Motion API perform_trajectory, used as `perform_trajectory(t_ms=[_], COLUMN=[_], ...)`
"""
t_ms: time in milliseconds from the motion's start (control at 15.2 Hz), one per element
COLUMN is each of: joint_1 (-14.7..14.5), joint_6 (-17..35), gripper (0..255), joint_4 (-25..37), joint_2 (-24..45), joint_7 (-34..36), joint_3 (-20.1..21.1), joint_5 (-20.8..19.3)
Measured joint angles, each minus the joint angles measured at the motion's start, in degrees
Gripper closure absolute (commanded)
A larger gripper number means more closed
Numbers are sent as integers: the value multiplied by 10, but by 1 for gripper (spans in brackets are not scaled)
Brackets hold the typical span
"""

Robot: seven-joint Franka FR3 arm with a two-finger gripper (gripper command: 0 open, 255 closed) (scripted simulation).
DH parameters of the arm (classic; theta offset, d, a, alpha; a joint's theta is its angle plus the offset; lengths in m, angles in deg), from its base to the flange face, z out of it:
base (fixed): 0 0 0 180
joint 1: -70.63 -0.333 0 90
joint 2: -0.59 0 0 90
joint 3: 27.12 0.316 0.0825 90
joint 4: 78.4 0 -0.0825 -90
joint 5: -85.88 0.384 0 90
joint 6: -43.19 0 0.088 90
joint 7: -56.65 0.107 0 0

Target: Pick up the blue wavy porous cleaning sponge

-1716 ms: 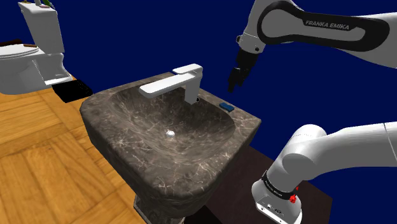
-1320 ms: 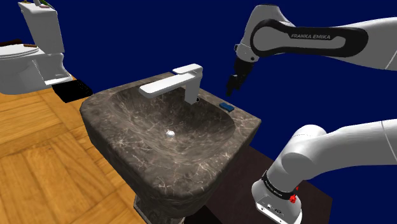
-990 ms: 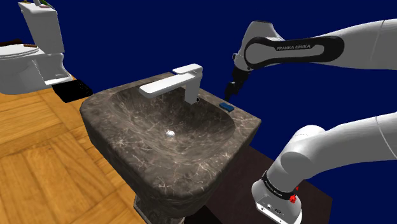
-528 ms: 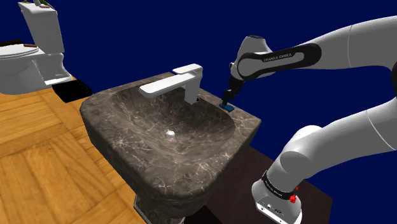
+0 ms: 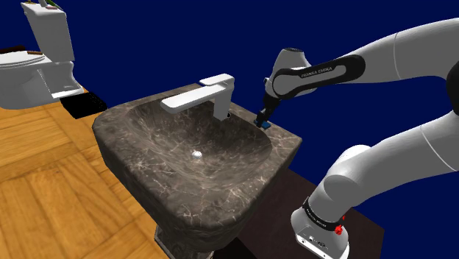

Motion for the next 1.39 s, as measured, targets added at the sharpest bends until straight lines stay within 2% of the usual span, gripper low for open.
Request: perform_trajectory(t_ms=[594,1386], joint_1=[0,-2], joint_6=[-3,-105], gripper=[255,255], joint_4=[2,63], joint_2=[-1,-42], joint_7=[0,2], joint_3=[0,12], joint_5=[0,5])
